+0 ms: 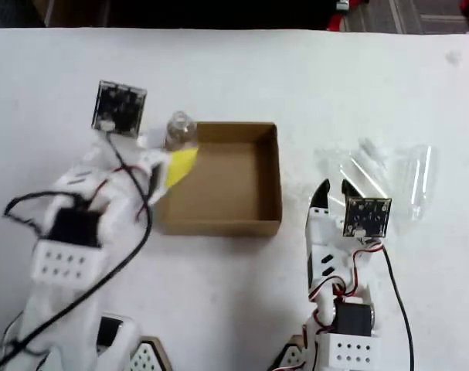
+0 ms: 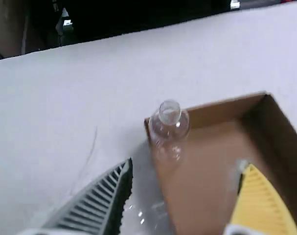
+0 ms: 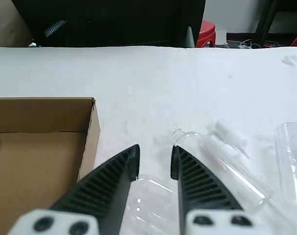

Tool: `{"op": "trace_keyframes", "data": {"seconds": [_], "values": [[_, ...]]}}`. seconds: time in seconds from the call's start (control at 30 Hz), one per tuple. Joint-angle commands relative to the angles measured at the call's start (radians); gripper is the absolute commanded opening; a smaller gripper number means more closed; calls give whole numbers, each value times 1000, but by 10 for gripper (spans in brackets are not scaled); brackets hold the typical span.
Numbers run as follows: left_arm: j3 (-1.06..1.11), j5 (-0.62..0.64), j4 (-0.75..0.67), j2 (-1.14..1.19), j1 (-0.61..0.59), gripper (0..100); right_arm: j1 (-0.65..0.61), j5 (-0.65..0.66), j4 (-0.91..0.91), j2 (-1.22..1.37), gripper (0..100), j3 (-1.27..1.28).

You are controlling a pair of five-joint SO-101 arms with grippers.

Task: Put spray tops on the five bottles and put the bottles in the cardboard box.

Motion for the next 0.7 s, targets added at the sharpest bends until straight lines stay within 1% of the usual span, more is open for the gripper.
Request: {"op": "trace_keyframes", "data": {"seconds": [0.0,0.1,0.23,0.37,0.47,0.57,0.6,0.67], "values": [[-104,-166,276,-122,-120,321,12,15,-22,-5,95,8],[-126,-255,365,-147,-229,321,12,15,-21,-5,95,8],[-100,-379,407,-139,-340,320,12,15,-21,-5,95,8],[25,-519,404,-97,-366,320,12,15,-19,-5,95,8],[86,-686,402,-81,-371,320,12,15,-19,-5,95,8],[104,-885,387,-74,-390,320,12,15,-19,-5,95,8],[117,-936,385,-74,-398,320,12,15,-19,-5,95,8],[140,-984,381,-79,-417,320,12,15,-19,-5,95,8]]}}
